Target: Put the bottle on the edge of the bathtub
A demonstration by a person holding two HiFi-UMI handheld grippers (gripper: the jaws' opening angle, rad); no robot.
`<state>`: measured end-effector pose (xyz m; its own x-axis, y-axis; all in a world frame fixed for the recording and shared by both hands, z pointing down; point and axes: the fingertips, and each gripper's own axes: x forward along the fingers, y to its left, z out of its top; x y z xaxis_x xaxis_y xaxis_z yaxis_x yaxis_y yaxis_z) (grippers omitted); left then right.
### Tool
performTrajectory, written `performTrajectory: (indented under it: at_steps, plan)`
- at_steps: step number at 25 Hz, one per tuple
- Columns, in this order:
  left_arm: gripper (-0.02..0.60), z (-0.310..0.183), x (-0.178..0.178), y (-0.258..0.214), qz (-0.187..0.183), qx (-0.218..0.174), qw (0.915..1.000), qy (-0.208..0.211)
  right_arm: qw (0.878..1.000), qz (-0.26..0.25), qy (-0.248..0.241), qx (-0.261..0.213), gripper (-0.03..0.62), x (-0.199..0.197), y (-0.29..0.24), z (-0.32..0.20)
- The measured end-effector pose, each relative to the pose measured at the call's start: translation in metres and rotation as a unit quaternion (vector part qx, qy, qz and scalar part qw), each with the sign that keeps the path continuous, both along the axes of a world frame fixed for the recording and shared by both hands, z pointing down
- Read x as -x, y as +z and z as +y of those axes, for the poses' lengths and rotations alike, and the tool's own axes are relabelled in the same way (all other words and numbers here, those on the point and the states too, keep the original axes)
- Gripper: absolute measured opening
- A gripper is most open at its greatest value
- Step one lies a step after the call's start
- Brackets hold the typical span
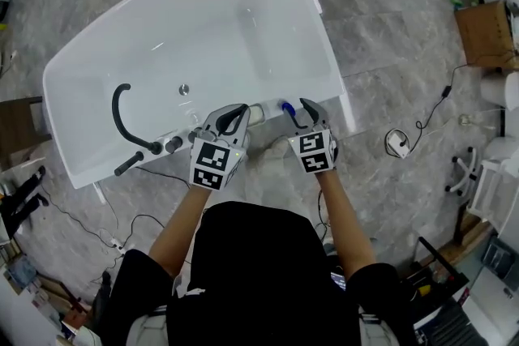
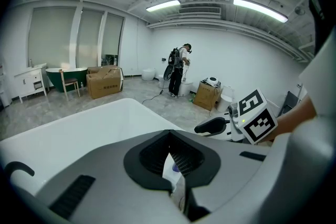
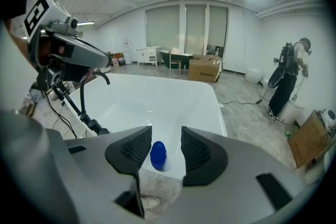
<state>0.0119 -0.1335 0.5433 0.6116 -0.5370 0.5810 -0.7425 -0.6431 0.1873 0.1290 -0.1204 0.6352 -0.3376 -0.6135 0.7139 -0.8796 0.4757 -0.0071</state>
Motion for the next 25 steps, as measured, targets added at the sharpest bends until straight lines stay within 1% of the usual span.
performTrajectory:
  at_steps: [5, 6, 9, 11, 14, 19, 25]
  plan:
    - [0.014, 0.004, -0.005, -0.034, 0.011, -0.024, 0.9996, 0.006, 0.999, -0.021, 0.027, -0.037, 0.176, -0.007, -0.060, -0.003]
    - [0.014, 0.003, -0.008, -0.043, 0.014, -0.030, 0.9994, 0.009, 0.998, -0.021, 0.032, -0.048, 0.153, -0.010, -0.073, -0.005]
    - [0.014, -0.004, -0.017, -0.069, 0.022, -0.054, 0.9981, 0.021, 0.995, -0.018, 0.050, -0.082, 0.132, -0.020, -0.110, -0.017]
    - [0.014, -0.009, -0.024, -0.086, 0.025, -0.071, 0.9967, 0.029, 0.993, -0.020, 0.064, -0.099, 0.098, -0.029, -0.129, -0.022]
    - [0.014, -0.007, -0.029, -0.110, 0.029, -0.096, 0.9941, 0.041, 0.989, -0.029, 0.081, -0.124, 0.067, -0.036, -0.159, -0.021]
    - [0.014, -0.004, -0.028, -0.148, 0.027, -0.138, 0.9881, 0.063, 0.982, -0.043, 0.091, -0.160, 0.038, -0.031, -0.209, -0.019]
    - [0.014, 0.001, -0.033, -0.192, 0.035, -0.175, 0.9814, 0.070, 0.977, -0.047, 0.112, -0.177, 0.025, -0.040, -0.254, -0.013]
